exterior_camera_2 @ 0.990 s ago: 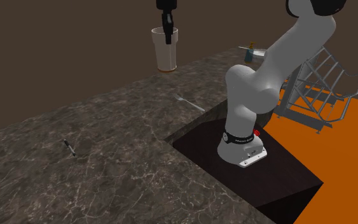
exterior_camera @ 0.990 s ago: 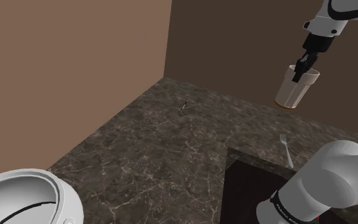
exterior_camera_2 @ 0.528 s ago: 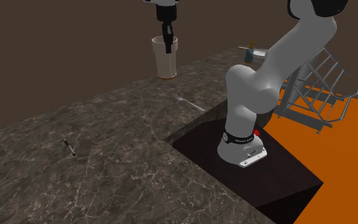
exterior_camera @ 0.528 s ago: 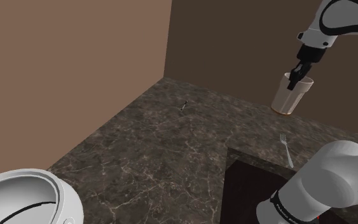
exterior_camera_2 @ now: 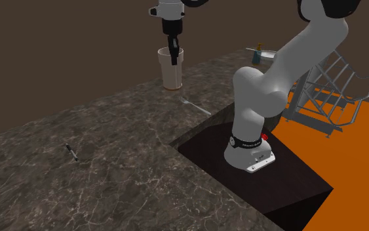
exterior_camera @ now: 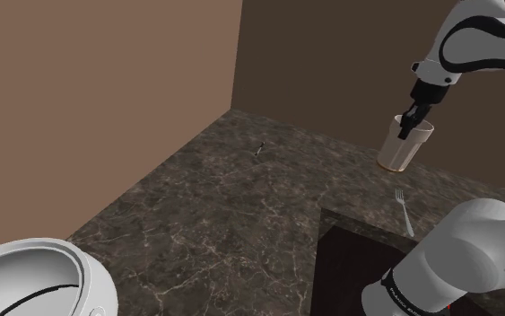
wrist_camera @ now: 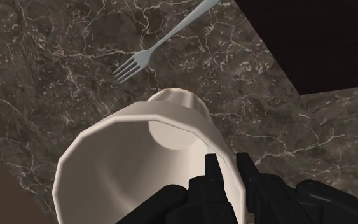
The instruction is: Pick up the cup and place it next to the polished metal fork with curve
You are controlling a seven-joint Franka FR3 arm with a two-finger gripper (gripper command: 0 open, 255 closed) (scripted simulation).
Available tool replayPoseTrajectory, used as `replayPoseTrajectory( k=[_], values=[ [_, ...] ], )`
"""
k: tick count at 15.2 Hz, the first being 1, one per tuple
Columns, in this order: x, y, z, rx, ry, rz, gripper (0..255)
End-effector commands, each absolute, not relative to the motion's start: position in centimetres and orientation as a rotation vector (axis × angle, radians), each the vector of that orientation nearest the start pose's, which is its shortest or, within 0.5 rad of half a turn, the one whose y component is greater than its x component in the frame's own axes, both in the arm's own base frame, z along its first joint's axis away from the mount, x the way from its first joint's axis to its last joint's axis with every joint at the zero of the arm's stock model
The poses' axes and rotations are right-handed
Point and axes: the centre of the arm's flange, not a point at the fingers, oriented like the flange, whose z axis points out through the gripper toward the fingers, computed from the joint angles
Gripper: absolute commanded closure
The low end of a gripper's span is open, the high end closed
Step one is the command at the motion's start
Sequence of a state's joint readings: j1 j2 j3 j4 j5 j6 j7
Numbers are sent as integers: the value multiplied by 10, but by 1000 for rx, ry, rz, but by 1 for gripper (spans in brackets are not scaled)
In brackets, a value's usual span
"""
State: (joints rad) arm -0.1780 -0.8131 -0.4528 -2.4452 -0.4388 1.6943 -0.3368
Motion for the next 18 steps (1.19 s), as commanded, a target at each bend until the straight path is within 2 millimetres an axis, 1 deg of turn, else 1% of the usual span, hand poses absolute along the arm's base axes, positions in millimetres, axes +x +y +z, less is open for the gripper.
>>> replayPoseTrajectory(
  k=[1,18],
  values=[
    [231,-251,525,-3246,185,47,255],
    [231,-251,435,-3246,185,47,255]
  ],
)
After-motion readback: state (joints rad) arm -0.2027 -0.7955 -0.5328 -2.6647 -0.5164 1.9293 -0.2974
